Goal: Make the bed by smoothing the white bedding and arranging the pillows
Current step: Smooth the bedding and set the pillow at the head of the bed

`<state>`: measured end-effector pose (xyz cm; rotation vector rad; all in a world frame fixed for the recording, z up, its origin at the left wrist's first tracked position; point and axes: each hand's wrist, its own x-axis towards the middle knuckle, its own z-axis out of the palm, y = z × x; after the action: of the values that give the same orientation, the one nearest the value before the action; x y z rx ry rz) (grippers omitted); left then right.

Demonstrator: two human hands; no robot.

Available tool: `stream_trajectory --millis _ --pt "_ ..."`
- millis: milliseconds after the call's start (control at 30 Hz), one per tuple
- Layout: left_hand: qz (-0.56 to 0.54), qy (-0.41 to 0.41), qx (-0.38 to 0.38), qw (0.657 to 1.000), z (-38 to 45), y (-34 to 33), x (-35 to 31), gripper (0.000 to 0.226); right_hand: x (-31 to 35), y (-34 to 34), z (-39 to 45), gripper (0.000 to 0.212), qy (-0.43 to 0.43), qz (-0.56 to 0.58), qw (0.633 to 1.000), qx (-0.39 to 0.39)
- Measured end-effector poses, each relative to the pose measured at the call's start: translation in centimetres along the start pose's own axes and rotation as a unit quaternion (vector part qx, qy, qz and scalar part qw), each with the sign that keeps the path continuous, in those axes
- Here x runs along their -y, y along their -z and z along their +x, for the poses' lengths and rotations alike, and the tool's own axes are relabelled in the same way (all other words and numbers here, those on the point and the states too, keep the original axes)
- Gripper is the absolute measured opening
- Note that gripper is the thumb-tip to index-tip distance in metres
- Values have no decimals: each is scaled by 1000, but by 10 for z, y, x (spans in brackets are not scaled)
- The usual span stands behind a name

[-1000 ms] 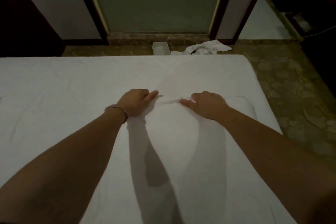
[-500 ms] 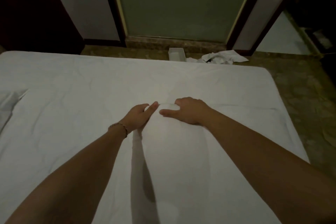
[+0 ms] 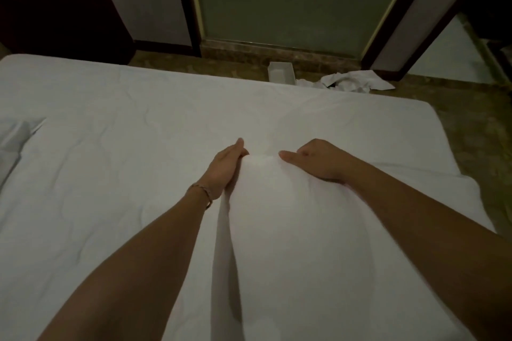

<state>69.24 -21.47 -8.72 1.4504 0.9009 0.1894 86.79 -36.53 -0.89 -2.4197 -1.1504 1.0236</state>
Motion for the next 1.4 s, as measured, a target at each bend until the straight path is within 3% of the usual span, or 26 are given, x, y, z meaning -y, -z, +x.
stream_trajectory --millis 167,433,567,700,867,1000,1100,1200,1400 --pt "-68 74 44 994 12 17 50 70 61 -27 7 96 -3 -139 990 5" --pt "-157 90 40 983 18 -7 53 61 95 -68 28 51 3 -203 978 -52" --pt "-148 70 -5 986 30 -22 56 42 82 -67 37 38 -1 -119 993 10" --pt "-181 67 -30 981 37 -32 58 51 75 -56 34 39 16 -13 999 27" --pt "-140 35 -10 990 47 -27 57 57 72 -52 33 37 19 13 999 29" --pt "-114 69 30 991 56 -11 92 69 85 -44 32 36 5 -91 995 32" --pt "-154 76 16 985 54 -13 112 47 105 -49 32 55 -49 -239 970 24" --pt "-172 73 -4 982 54 -20 114 24 112 -67 33 67 -43 -305 951 4" --pt "-158 95 -35 982 66 -32 120 34 87 -66 36 55 -49 -122 990 46"
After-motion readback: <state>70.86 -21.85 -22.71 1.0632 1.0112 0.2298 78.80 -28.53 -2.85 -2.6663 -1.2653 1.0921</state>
